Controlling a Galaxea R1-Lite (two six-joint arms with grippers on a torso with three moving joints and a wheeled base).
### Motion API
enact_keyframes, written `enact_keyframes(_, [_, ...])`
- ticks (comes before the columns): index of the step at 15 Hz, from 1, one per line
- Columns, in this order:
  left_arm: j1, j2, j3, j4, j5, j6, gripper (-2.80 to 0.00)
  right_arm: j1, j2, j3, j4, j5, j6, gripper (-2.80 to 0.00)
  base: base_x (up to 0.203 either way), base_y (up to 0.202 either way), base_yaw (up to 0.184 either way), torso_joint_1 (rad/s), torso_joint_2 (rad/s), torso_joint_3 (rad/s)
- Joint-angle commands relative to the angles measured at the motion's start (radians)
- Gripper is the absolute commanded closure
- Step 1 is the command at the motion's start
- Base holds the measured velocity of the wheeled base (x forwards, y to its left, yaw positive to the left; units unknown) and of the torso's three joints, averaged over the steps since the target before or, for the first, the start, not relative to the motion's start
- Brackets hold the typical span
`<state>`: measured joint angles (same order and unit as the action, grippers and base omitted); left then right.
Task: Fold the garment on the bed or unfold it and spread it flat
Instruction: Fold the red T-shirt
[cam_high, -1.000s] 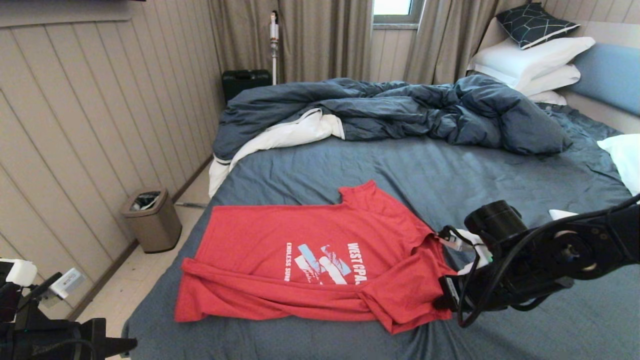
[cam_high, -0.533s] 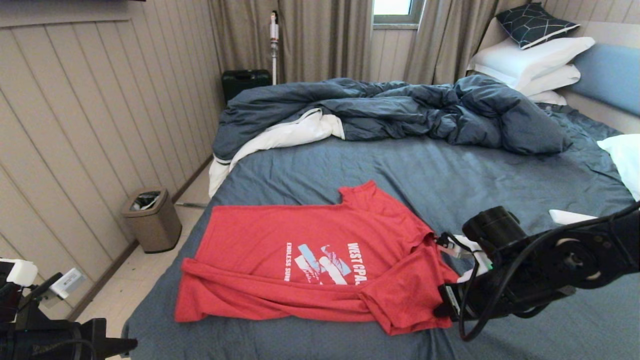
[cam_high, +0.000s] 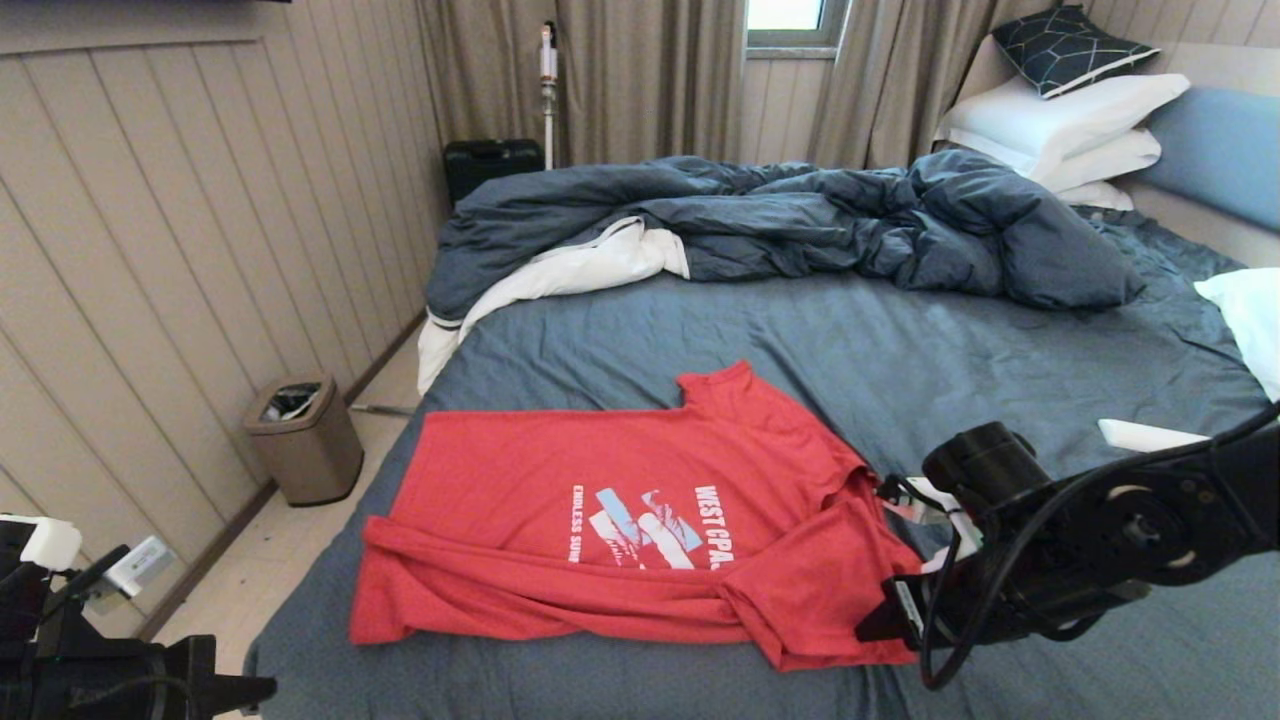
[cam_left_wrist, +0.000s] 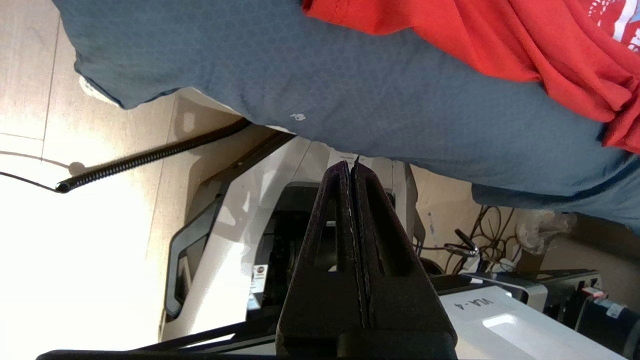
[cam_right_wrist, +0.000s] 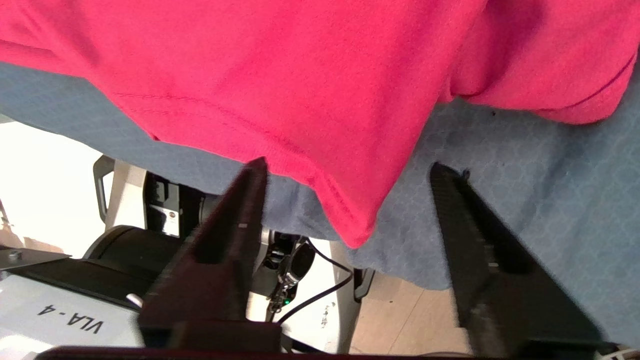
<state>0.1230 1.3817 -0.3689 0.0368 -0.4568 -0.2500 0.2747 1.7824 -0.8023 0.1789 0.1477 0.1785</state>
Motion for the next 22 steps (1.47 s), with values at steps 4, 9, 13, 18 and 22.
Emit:
enact_keyframes(4, [0.000,0.003,-0.001,0.000,-0.002,-0.002,0.00,0.022,-0.030,-0.002,0.005,0.001,0.025,-2.80,0.000,0.000,0.000,0.000,0.00,0.000])
enact_keyframes(9, [0.000,0.005,-0.001,0.000,-0.002,-0.003,0.00,0.037,-0.015,0.001,0.004,0.003,0.024,0.00,0.000,0.000,0.000,0.000,0.00,0.000])
enact_keyframes(13, [0.000,0.013,0.001,0.000,0.000,0.000,0.00,0.042,-0.021,0.006,0.006,0.003,0.025,0.00,0.000,0.000,0.000,0.000,0.00,0.000])
enact_keyframes(18, [0.000,0.054,-0.009,-0.013,0.021,0.001,0.00,0.054,-0.066,0.047,0.007,0.001,0.026,0.00,0.000,0.000,0.000,0.000,0.00,0.000])
enact_keyframes(22, [0.000,0.043,-0.001,-0.021,0.015,0.000,0.00,0.052,-0.076,-0.040,0.005,0.001,0.062,0.00,0.000,0.000,0.000,0.000,0.00,0.000])
